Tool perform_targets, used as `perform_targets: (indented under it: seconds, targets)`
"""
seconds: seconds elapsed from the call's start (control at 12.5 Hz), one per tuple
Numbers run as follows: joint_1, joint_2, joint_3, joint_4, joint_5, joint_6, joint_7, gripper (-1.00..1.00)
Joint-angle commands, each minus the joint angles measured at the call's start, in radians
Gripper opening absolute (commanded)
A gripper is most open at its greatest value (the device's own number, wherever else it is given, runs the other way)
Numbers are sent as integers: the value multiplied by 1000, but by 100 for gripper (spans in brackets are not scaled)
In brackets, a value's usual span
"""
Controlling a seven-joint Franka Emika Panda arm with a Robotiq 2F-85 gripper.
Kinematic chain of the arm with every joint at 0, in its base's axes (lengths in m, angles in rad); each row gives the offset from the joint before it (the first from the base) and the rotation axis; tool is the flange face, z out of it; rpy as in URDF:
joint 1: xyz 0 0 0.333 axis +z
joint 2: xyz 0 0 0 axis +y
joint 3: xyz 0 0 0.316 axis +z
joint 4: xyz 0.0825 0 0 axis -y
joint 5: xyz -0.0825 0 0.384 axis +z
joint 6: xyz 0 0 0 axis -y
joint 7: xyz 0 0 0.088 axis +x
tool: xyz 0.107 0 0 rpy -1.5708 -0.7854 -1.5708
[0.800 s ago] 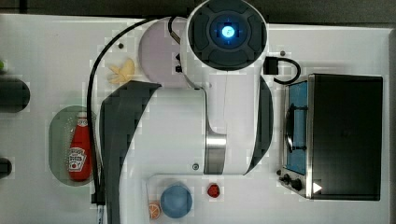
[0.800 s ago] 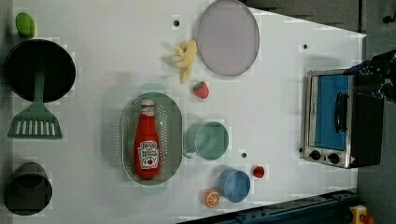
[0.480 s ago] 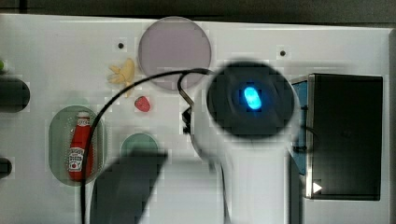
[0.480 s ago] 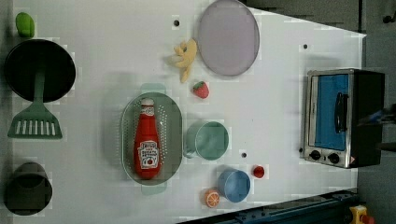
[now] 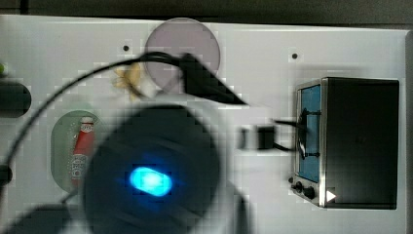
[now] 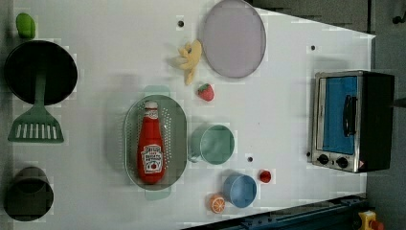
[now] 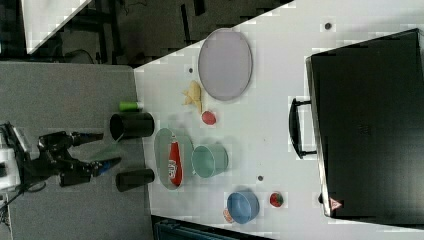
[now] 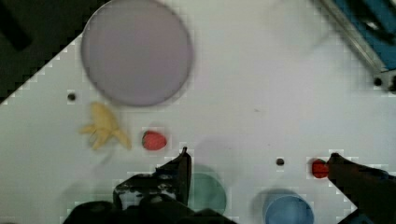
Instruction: Pick ketchup from strainer and place it on the table
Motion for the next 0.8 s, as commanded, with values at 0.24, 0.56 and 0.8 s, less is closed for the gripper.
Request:
perform_targets:
  seconds: [0.24, 0.56, 0.8]
  targets:
    - [61, 130, 234, -33, 10, 19, 50, 100]
    - [73, 201, 405, -44, 10, 45, 52, 100]
    - [83, 255, 510, -107, 9, 148, 53, 100]
